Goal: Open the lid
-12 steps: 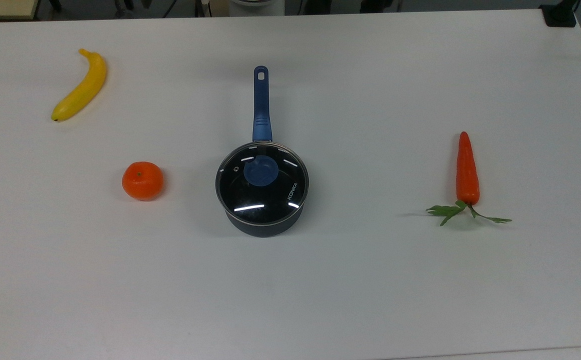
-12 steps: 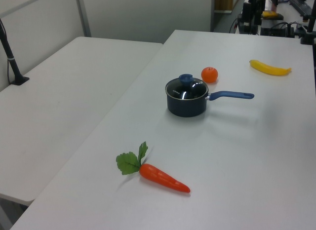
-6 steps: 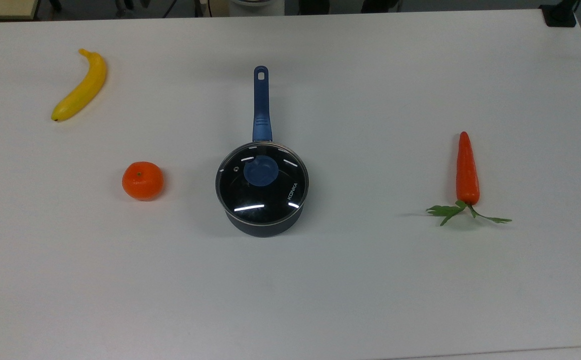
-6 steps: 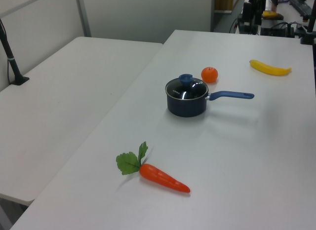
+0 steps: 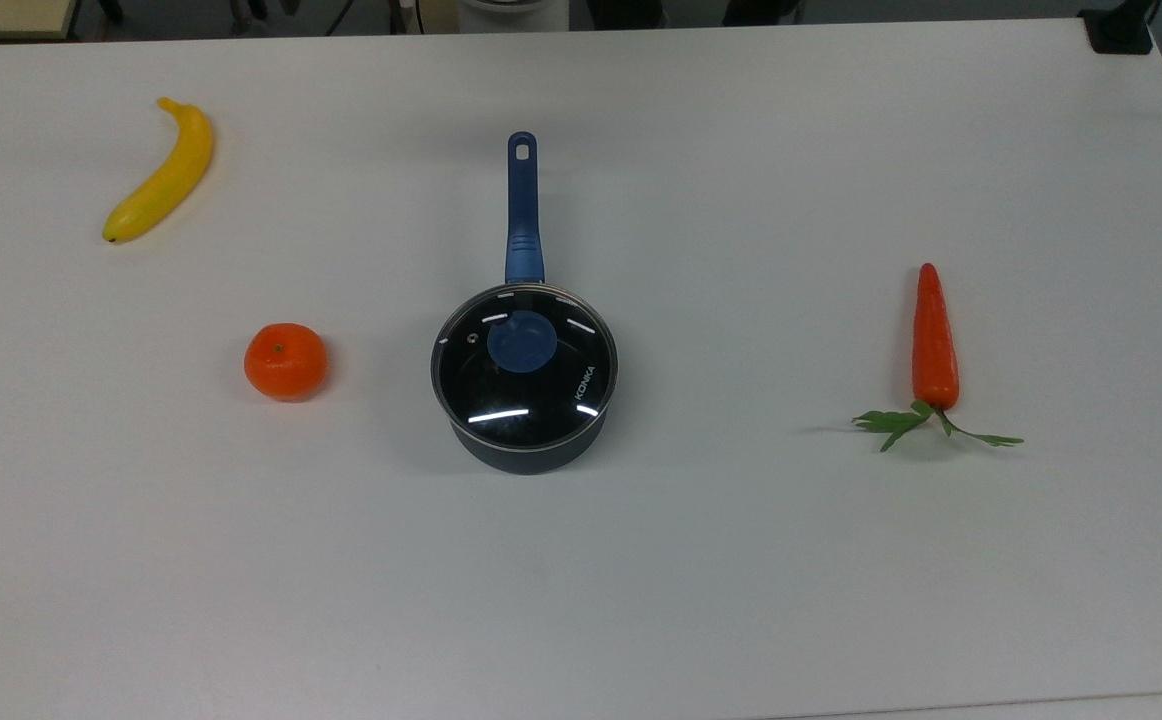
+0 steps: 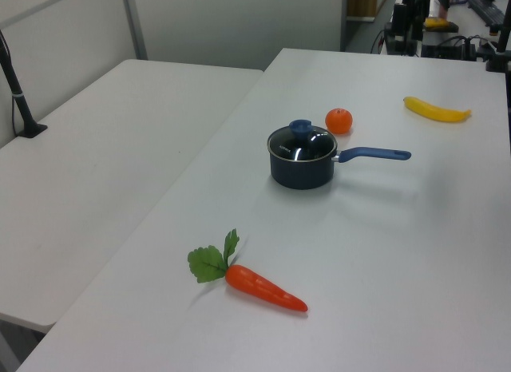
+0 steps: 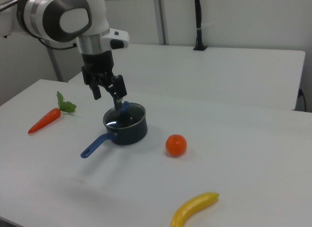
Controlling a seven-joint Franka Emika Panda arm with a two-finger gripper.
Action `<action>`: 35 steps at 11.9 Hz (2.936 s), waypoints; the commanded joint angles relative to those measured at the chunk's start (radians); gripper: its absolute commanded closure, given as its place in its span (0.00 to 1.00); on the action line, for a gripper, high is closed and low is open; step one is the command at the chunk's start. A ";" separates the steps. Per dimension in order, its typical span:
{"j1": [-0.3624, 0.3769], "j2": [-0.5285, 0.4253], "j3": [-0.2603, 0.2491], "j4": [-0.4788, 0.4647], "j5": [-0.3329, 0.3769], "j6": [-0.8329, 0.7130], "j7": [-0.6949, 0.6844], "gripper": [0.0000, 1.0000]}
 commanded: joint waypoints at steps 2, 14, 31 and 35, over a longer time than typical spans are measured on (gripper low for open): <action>0.026 -0.011 -0.026 0.005 -0.016 -0.035 -0.003 0.00; 0.023 0.014 -0.024 0.025 -0.003 -0.024 0.007 0.00; 0.239 0.511 -0.014 0.301 -0.048 0.379 1.031 0.00; 0.238 0.534 -0.014 0.303 -0.051 0.416 1.031 0.00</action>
